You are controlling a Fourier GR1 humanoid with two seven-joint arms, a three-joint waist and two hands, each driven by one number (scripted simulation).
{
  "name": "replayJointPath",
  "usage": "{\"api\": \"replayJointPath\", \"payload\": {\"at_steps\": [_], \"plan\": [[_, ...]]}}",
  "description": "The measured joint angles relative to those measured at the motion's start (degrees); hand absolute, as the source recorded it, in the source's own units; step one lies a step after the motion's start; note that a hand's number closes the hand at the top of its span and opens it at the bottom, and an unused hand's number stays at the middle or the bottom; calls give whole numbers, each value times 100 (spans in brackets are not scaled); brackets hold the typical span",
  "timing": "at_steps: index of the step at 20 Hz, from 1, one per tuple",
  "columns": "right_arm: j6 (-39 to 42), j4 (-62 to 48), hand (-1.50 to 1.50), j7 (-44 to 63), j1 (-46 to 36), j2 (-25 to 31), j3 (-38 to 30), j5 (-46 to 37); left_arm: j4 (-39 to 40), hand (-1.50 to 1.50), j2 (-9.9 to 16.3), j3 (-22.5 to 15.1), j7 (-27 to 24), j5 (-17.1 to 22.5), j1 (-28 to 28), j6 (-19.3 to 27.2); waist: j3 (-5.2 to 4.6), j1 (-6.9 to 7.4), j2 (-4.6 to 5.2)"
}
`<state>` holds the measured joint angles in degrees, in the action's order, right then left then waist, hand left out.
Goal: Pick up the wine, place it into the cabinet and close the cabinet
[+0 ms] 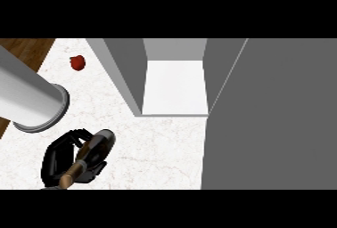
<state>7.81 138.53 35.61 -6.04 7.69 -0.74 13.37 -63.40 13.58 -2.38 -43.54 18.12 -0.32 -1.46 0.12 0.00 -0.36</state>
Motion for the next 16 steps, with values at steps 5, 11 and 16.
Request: {"api": "replayJointPath", "payload": {"at_steps": [5,11,16], "plan": [[24,-10,-150,47,-67,48,-135,28,-1160,150,26,-110,466,145,362,-31,-3,6,3],[10,-51,-150,28,-121,5,-166,35,-2688,150,17,-401,1466,300,719,78,-5,11,10],[43,-22,-150,72,-54,-13,-134,62,-3728,150,-78,-775,2382,55,750,566,-6,-20,8]]}}
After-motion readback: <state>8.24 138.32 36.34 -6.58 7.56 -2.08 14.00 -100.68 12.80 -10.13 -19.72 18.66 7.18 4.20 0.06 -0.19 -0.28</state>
